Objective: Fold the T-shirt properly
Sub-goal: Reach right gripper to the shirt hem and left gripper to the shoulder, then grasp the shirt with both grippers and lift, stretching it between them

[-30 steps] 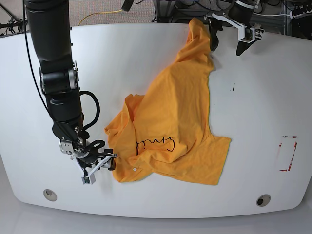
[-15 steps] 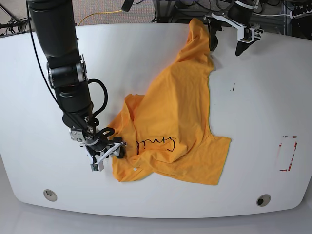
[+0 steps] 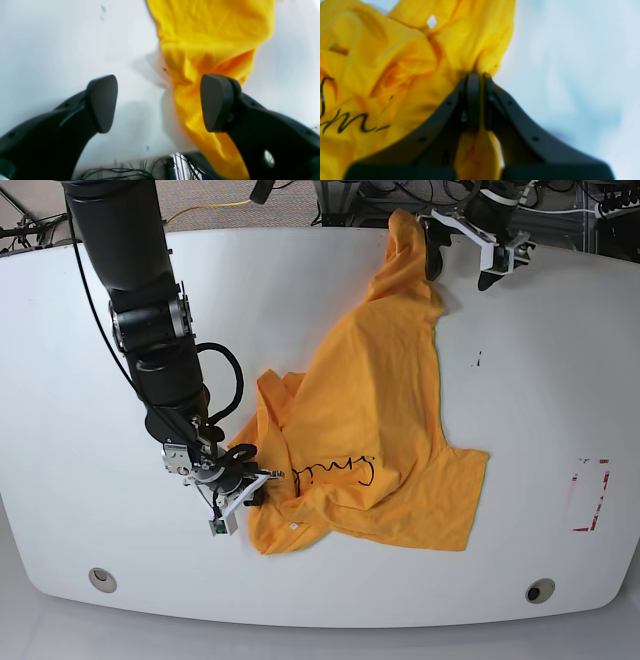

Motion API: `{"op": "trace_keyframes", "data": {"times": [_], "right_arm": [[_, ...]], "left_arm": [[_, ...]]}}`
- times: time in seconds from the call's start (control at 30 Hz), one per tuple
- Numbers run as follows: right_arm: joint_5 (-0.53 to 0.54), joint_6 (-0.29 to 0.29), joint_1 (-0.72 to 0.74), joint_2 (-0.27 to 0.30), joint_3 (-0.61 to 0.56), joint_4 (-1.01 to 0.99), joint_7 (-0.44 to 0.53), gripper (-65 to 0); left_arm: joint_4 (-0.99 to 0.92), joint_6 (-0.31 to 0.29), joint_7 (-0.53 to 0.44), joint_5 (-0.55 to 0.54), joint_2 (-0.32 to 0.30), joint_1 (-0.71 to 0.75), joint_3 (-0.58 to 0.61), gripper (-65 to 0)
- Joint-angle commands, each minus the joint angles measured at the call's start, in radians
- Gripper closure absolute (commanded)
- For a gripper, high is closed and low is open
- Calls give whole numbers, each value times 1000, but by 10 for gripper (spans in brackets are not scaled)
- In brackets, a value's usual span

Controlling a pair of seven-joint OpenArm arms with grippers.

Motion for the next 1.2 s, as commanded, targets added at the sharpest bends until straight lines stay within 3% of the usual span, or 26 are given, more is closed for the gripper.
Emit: {"op": "trace_keyframes", "data": {"times": [0.0,0.17,0.3,0.63,1.17], "right_arm": [[12,4,-16,40,3,170,-59,0],[12,-57,-140,80,5,444,-152,0],[12,-94,-189,89,5,539,-178,0],[12,-94,-221,92,5,570,-198,0],[12,-94,-223,92,5,570,-198,0]], "left_arm": [[17,1,3,-8,7,-7,-2,-475],[17,-1,11,-5,50,-25,-2,-481],[16,-1,13,0,51,-64,23,-513],[-9,1,191,-2,53,-139,29,-519],[-33,-2,201,-8,48,-108,27,-519]]}}
